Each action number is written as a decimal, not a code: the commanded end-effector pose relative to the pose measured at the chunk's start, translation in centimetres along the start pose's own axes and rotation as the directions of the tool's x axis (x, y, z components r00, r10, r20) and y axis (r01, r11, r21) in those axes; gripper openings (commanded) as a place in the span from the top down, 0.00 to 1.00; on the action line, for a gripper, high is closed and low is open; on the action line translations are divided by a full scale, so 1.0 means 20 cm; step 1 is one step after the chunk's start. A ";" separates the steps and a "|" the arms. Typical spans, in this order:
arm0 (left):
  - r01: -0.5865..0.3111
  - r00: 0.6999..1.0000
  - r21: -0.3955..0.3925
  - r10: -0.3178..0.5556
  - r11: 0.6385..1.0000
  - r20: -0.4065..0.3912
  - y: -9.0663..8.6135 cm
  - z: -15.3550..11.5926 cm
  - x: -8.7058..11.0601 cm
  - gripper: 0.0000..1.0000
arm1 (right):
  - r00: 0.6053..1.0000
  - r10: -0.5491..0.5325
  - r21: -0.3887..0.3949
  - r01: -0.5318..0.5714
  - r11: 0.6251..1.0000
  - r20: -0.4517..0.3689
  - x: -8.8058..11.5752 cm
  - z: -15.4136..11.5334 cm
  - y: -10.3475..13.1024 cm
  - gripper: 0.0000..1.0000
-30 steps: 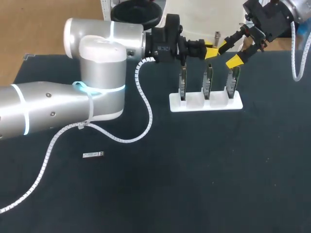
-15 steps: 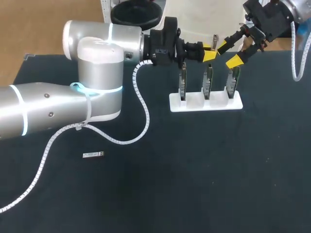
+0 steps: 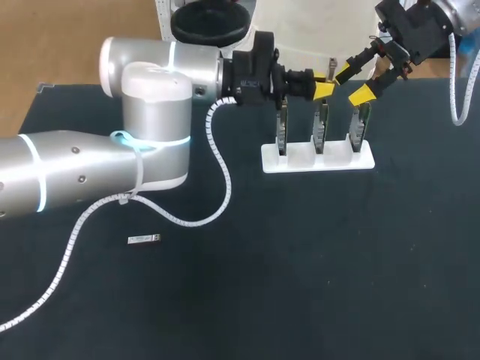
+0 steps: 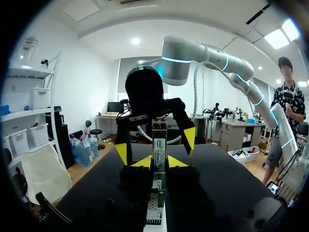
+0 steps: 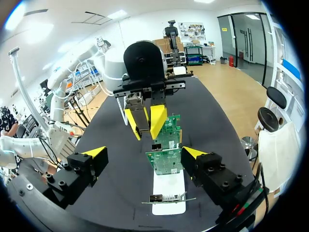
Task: Pick up the optical module with the left hand, and insert it into the network port with the right hand.
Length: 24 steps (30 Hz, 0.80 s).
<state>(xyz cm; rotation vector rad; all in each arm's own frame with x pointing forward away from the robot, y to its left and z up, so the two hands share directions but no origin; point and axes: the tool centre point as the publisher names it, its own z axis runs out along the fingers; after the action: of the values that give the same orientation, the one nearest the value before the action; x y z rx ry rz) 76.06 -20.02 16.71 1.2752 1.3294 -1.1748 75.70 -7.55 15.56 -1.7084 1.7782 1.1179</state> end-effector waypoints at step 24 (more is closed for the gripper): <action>0.001 1.000 0.019 -0.001 1.000 -0.003 0.01 0.02 0.02 1.00 | 1.000 -0.009 0.047 0.009 0.999 -0.011 -0.01 -0.02 0.00 0.00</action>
<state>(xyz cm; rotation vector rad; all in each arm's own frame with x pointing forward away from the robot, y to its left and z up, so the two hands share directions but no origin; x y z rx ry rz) 76.17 -20.37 16.32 1.2891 1.3242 -1.1888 76.49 -7.75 15.58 -1.7014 1.7810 1.0840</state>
